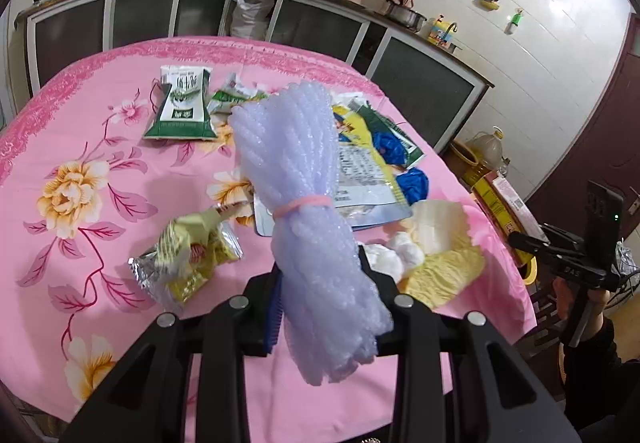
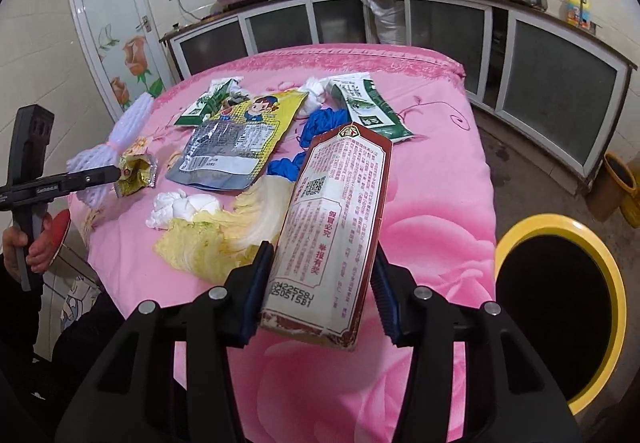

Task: Collect trash
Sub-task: 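Carry the mesh net and paper box over the yellow bin and release both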

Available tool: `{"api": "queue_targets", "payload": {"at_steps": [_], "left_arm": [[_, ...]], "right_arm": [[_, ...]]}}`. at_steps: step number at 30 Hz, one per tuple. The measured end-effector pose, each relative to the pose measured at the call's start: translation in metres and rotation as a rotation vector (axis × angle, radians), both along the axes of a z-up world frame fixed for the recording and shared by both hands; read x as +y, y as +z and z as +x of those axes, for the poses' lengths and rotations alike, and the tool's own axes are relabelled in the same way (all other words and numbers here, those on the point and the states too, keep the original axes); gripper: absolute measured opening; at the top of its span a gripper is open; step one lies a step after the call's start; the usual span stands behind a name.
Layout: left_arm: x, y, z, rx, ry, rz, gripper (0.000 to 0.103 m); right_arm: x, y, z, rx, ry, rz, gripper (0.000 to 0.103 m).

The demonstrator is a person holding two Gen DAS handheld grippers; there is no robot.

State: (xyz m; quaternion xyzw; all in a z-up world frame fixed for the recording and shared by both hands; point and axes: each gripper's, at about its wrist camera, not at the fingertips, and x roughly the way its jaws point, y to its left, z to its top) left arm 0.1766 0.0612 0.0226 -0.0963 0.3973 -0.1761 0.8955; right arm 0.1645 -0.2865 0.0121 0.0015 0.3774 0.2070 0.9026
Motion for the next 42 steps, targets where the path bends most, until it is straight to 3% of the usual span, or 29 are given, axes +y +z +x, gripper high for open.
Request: {"api": "queue_targets", "payload": {"at_steps": [10,19,27,35,42], "left_arm": [[-0.067,0.011,0.009,-0.016,-0.155,0.017,0.030],[-0.188,0.022,0.043,-0.039,-0.403,0.024,0.030],[-0.311,0.015,0.071,-0.012,-0.609,0.031,0.030],[-0.395,-0.021,0.099,0.080,-0.688,0.073,0.030],[-0.433,-0.038,0.107,0.135,-0.707,0.048,0.030]], "right_arm": [[-0.071,-0.005,-0.020,-0.015,-0.205,0.054,0.046],[-0.153,-0.001,-0.035,-0.052,-0.426,0.041,0.046],[-0.209,-0.021,-0.031,-0.013,-0.577,0.063,0.046],[-0.235,-0.039,-0.017,0.033,-0.632,0.080,0.047],[-0.249,-0.048,-0.007,0.072,-0.676,0.078,0.050]]}}
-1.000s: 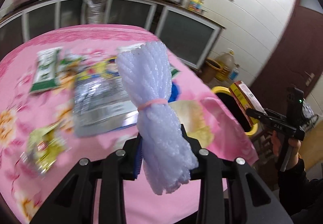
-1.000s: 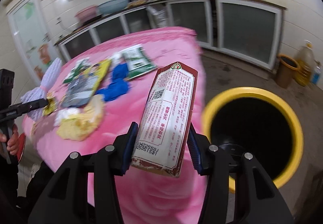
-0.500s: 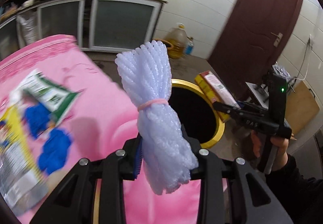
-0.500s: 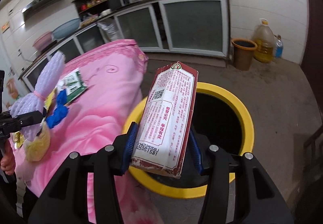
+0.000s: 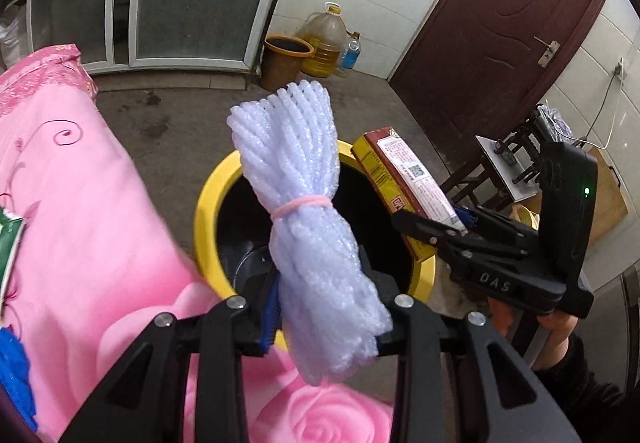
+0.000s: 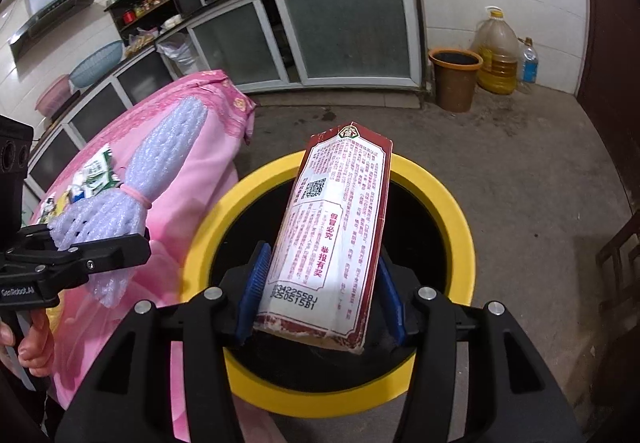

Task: Collect trash
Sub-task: 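Carry the mesh net and paper box over the yellow bin and release both, then move both tools back over the table toward the remaining trash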

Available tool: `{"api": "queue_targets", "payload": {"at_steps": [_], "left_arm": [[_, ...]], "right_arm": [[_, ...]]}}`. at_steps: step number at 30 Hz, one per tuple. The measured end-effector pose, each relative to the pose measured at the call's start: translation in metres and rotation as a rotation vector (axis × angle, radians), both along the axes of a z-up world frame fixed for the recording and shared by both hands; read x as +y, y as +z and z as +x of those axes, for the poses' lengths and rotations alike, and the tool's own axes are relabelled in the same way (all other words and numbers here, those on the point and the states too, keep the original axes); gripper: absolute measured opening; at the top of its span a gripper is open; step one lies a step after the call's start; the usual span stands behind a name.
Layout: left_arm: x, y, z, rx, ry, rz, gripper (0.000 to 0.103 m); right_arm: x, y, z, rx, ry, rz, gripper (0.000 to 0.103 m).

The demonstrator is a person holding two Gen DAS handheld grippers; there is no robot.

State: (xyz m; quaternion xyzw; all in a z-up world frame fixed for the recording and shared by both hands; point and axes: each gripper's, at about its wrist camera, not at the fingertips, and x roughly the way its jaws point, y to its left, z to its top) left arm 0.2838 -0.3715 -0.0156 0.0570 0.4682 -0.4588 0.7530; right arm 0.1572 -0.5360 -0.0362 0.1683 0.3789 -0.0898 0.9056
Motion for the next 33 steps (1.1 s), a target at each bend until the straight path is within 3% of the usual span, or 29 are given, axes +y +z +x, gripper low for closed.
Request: {"api": "queue_targets", "payload": {"at_steps": [2,4,6,9,13,16,23,26,31,33], "left_arm": [[-0.006,-0.003,0.002,0.018,-0.001,-0.003,0.031],[-0.009,-0.005,0.005,0.026,0.012,0.000,0.042],[-0.011,-0.003,0.006,0.032,0.048,-0.011,0.075],[-0.001,0.004,0.009,0.029,0.098,-0.048,0.093],[0.020,0.016,0.007,0.013,0.144,-0.089,0.095],[0.043,0.025,-0.002,-0.057,0.189,-0.090,0.095],[0.122,0.065,-0.031,-0.169,0.269,-0.134,0.095],[0.165,0.085,-0.048,-0.242,0.303,-0.147,0.095],[0.252,0.102,-0.080,-0.370,0.398,-0.089,0.095],[0.290,0.103,-0.091,-0.425,0.456,-0.028,0.095]], "right_arm": [[-0.005,-0.005,0.003,0.023,-0.023,-0.001,0.051],[-0.009,-0.009,0.003,0.037,-0.042,0.000,0.054],[-0.015,-0.011,0.003,0.045,-0.066,0.012,0.062],[-0.022,-0.012,-0.004,0.044,-0.096,0.022,0.068],[-0.027,-0.005,-0.021,0.025,-0.135,0.020,0.068],[-0.025,0.000,-0.036,0.006,-0.146,0.011,0.068],[0.019,0.019,-0.066,-0.095,-0.084,0.002,0.068],[0.057,0.035,-0.069,-0.160,-0.003,-0.029,0.068],[0.131,0.064,-0.062,-0.243,0.213,-0.037,0.070],[0.164,0.070,-0.057,-0.256,0.310,-0.044,0.070]]}}
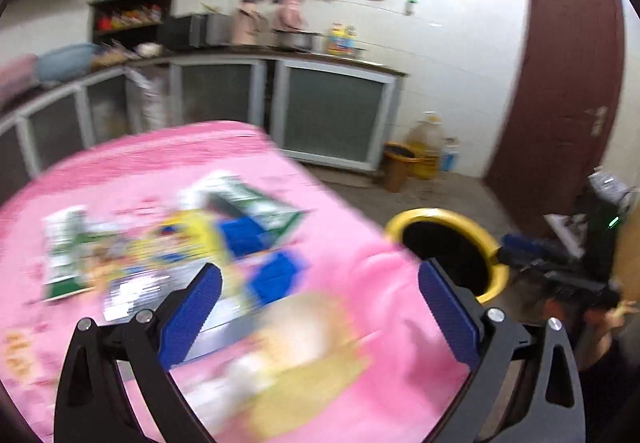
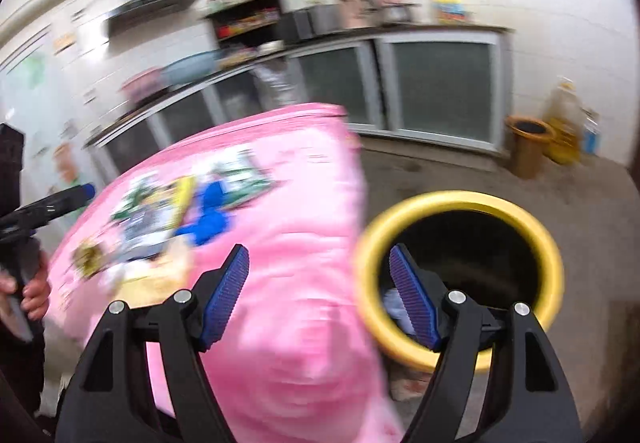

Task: Collect trash
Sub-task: 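Move both tools back over the table toward the remaining trash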

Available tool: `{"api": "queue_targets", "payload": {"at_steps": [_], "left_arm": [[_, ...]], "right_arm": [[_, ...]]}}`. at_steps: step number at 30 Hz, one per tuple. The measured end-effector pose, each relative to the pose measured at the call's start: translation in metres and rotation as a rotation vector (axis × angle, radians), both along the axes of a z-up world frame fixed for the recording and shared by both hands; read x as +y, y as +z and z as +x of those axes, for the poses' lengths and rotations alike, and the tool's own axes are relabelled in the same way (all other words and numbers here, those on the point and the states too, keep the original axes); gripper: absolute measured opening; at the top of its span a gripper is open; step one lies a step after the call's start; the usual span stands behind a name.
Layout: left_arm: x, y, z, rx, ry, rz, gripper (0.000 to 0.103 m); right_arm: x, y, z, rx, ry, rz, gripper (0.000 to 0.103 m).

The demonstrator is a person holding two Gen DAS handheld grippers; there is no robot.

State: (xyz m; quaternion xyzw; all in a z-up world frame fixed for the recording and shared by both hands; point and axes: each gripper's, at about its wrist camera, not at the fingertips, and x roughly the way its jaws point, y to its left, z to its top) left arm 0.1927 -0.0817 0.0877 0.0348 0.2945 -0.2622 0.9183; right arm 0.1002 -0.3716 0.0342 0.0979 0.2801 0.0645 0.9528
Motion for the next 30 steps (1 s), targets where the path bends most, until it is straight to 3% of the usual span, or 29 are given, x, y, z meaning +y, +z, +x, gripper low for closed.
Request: {"api": "queue_targets", "payload": {"at_steps": [4,11,17,30], "left_arm": [[0.072,-0.012,-0.019,-0.025,0.141,0.110,0.095],[0.147,-0.048,-0.027,0.054,0.259,0.171,0.095],[0.175,-0.069,-0.020,0.094,0.293,0.140,0.095],[0.184,-0.097,0.027,0.188,0.311,0.120,0.095]], "right_arm": [[0.061,0.002,0.008,0.002,0.167,-0.040,0.070],[0.125,-0.020,0.037,0.091,0.330,-0.041,0.071],[0.143,-0.036,0.063,0.167,0.356,0.041,0.071],[0.145,-0.059,0.097,0.236,0.285,0.047,0.071]]}}
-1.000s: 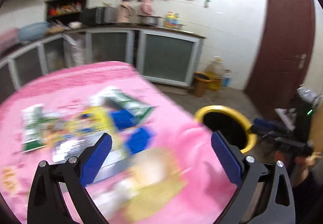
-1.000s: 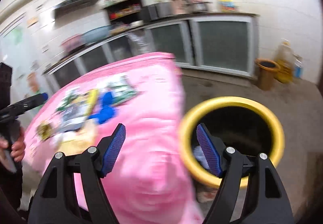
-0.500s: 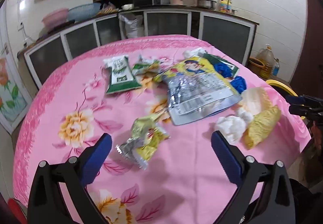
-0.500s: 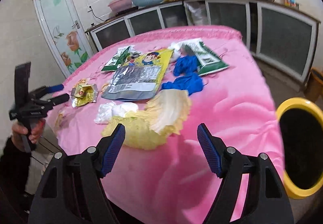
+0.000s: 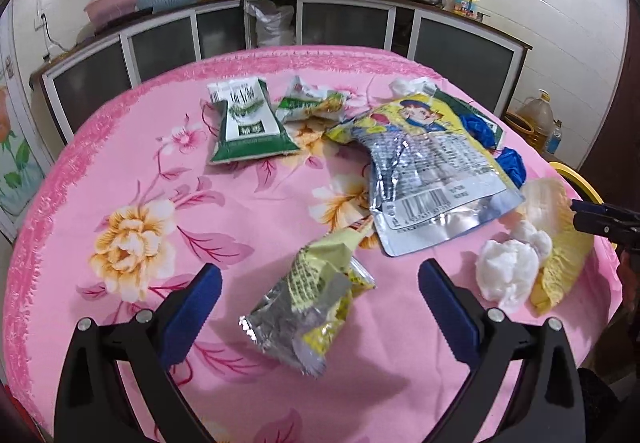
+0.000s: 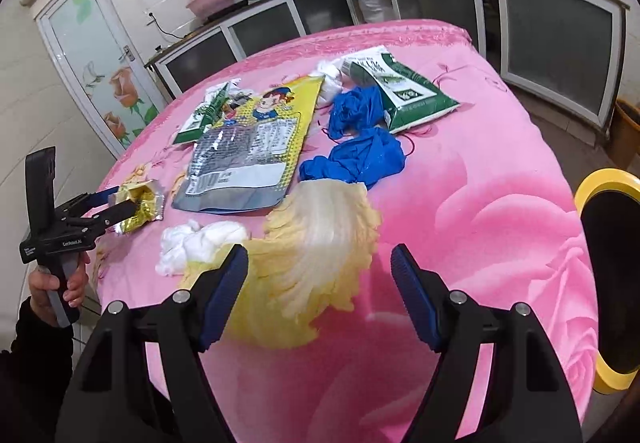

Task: Collect trash
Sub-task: 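Move both tools back over the table toward the remaining trash, then grasp the yellow snack wrapper with the left tool while the right tool grasps cabbage leaves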

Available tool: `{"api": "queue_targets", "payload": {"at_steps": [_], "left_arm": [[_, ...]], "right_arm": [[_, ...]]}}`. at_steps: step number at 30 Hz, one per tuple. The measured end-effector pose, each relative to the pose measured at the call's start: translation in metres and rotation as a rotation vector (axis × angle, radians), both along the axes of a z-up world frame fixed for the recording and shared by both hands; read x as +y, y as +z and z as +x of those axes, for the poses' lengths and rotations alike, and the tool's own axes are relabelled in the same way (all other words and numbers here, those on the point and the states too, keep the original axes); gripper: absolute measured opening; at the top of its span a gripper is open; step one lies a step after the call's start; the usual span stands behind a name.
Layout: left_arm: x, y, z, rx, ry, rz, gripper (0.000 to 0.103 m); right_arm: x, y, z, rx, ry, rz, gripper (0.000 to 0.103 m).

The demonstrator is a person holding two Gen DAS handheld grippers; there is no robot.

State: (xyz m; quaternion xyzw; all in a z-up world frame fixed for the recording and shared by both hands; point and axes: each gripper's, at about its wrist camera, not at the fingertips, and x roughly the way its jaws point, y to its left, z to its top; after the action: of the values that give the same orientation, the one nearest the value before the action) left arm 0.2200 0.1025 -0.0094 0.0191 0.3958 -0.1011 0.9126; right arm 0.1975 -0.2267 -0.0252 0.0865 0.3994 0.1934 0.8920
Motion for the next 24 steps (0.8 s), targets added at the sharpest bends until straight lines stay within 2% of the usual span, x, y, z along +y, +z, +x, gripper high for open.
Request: {"api": "queue_targets", "payload": {"at_steps": [5,8,10,11,12,13,15,16,18,20,24], "left_arm": [[-0.002,-0.009,0.013,0.034,-0.007,-0.046,0.095],[-0.006,-0.014,0.021,0.047,-0.004,-0.038,0.095],[-0.007,-0.016,0.024,0.050,-0.002,-0.043,0.094],[-0.008,-0.016,0.025,0.050,0.001,-0.049,0.090],[-0.009,-0.016,0.027,0.053,0.000,-0.054,0.079],[-0.010,-0.016,0.028,0.059,-0.001,-0.059,0.071],[-0.012,-0.017,0.031,0.079,-0.001,-0.081,0.038],[-0.012,-0.018,0.032,0.089,-0.004,-0.094,0.031],[-0.012,-0.017,0.033,0.094,-0.009,-0.126,0.016],[-0.012,-0.013,0.030,0.084,0.000,-0.123,0.015],[-0.006,0.000,0.019,0.062,0.001,-0.165,0.015]], "right_arm": [[0.007,-0.007,0.009,0.014,0.017,-0.008,0.070],[0.011,-0.010,0.012,0.021,0.026,-0.020,0.069],[0.012,-0.010,0.013,0.019,0.025,-0.024,0.062],[0.014,-0.009,0.013,0.016,0.028,-0.030,0.057],[0.015,-0.009,0.013,0.022,0.036,-0.035,0.049],[0.016,-0.010,0.014,0.029,0.036,-0.042,0.045],[0.015,-0.010,0.016,0.026,-0.001,-0.073,0.012],[0.011,-0.009,0.018,0.031,-0.021,-0.070,0.008],[0.000,-0.007,0.020,0.067,-0.016,-0.001,0.005],[-0.005,-0.004,0.019,0.071,-0.017,0.019,0.005],[-0.012,0.011,0.007,0.038,-0.015,0.045,0.005]]}}
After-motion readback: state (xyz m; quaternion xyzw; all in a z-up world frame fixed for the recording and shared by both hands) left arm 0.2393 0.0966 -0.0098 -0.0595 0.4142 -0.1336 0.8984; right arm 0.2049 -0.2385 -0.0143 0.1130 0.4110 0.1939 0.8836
